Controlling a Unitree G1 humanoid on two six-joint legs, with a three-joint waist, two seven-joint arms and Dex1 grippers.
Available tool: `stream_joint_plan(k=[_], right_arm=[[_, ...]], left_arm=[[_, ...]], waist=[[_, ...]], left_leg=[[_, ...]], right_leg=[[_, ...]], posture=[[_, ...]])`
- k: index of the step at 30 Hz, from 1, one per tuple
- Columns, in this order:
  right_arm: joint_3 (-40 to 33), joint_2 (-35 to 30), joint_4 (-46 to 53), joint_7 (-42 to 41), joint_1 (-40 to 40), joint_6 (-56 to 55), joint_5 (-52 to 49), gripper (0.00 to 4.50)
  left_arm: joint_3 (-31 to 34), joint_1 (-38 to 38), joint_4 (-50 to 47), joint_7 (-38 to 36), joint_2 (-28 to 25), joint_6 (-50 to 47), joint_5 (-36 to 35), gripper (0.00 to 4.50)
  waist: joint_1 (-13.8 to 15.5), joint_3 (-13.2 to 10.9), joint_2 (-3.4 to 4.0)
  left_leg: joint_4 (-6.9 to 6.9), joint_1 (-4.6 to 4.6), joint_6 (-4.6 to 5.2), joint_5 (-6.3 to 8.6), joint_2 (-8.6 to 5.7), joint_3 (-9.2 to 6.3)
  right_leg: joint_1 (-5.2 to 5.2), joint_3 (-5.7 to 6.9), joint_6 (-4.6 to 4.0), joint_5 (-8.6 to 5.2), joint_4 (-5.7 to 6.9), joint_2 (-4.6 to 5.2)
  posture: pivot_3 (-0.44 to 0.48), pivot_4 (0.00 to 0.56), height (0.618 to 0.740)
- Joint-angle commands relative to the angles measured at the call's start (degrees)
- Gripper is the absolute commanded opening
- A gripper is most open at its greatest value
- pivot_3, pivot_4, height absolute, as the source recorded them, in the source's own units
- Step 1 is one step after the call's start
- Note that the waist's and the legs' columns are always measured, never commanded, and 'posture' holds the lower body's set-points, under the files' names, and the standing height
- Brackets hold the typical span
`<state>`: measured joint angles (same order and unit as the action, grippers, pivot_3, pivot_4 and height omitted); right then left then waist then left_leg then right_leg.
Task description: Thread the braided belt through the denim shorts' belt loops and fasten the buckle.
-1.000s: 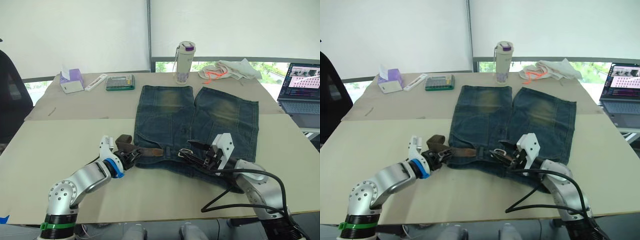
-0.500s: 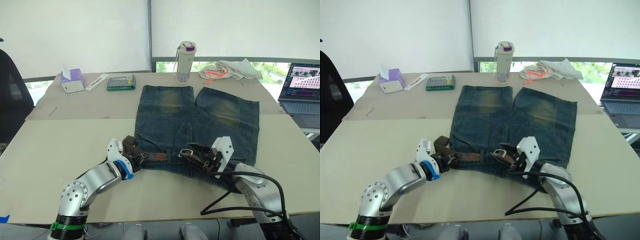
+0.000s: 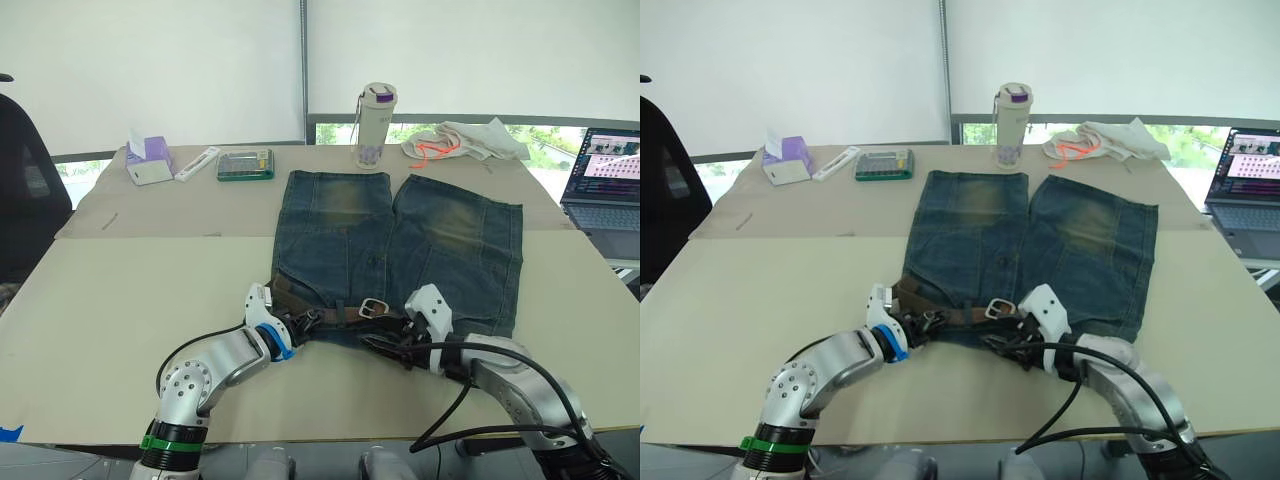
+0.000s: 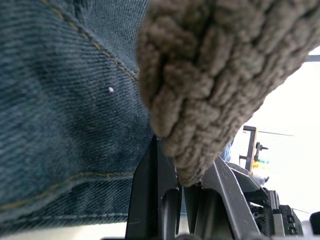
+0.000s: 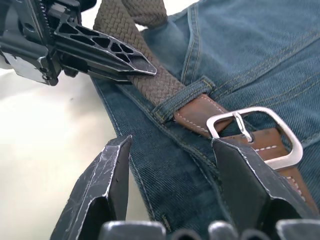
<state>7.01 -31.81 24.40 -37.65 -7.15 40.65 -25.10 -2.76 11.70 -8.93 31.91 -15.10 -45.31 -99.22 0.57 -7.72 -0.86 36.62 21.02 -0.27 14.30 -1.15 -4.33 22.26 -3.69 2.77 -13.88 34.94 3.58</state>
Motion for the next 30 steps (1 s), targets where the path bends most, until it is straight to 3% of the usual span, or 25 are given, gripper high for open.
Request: stream_joint_plan(k=[1, 8, 12, 21, 29, 30], right_arm=[[-1.3, 2.9, 1.5, 5.0, -1.7, 6.7, -1.9, 2.83], [-5.0, 5.1, 6.6, 5.0, -1.3, 13.3, -9.6, 2.83], [-4.6, 5.0, 4.3, 10.3, -1.7, 14.6, -5.7, 2.83], [-7.8, 11.5, 3.5, 19.0, -3.7, 22.1, -7.8, 2.83], [-13.7, 21.7, 2.5, 25.2, -5.8, 26.6, -12.9, 2.83], [-14.6, 22.5, 2.4, 25.7, -6.1, 27.2, -13.4, 2.59]], left_arm=[[-0.8, 1.2, 1.4, -4.5, -0.9, -3.0, 4.6, 0.0], [0.6, 1.5, 3.4, -8.4, 0.4, -5.2, 9.7, 0.0], [1.6, 1.5, 3.9, -9.3, 1.5, -6.3, 11.0, 0.0], [3.3, 1.6, 4.1, -10.8, 3.0, -9.0, 13.7, 0.0], [4.6, 2.0, 4.2, -11.0, 4.5, -10.5, 15.0, 0.0], [4.7, 2.0, 4.1, -11.0, 4.7, -10.7, 15.1, 0.0]], waist=[[-0.1, 0.0, -0.01], [0.1, 0.0, 0.0], [0.0, 0.0, -0.01], [0.0, 0.0, -0.01], [-0.2, 0.0, 0.0], [-0.3, 0.0, 0.01]], left_leg=[[0.0, 0.0, 0.0, 0.0, 0.0, 0.01], [0.0, 0.03, -0.01, -0.01, -0.01, -0.09], [0.0, 0.01, -0.01, -0.01, 0.01, -0.11], [0.0, 0.02, -0.01, -0.01, 0.01, -0.13], [0.0, 0.02, -0.01, -0.01, 0.02, -0.15], [0.0, 0.02, -0.01, -0.01, 0.03, -0.15]], right_leg=[[-0.01, 0.01, 0.0, 0.0, 0.0, -0.02], [-0.01, 0.02, 0.0, 0.0, -0.03, 0.02], [-0.01, 0.04, 0.07, -0.04, -0.01, 0.0], [-0.01, 0.03, 0.05, -0.03, -0.01, 0.01], [0.0, 0.05, 0.08, -0.04, 0.0, 0.0], [0.01, 0.05, 0.07, -0.04, 0.01, 0.0]], posture=[[0.0, 0.15, 0.74], [0.0, 0.15, 0.74], [0.0, 0.15, 0.74], [0.0, 0.15, 0.74], [0.0, 0.15, 0.74], [0.0, 0.15, 0.74]])
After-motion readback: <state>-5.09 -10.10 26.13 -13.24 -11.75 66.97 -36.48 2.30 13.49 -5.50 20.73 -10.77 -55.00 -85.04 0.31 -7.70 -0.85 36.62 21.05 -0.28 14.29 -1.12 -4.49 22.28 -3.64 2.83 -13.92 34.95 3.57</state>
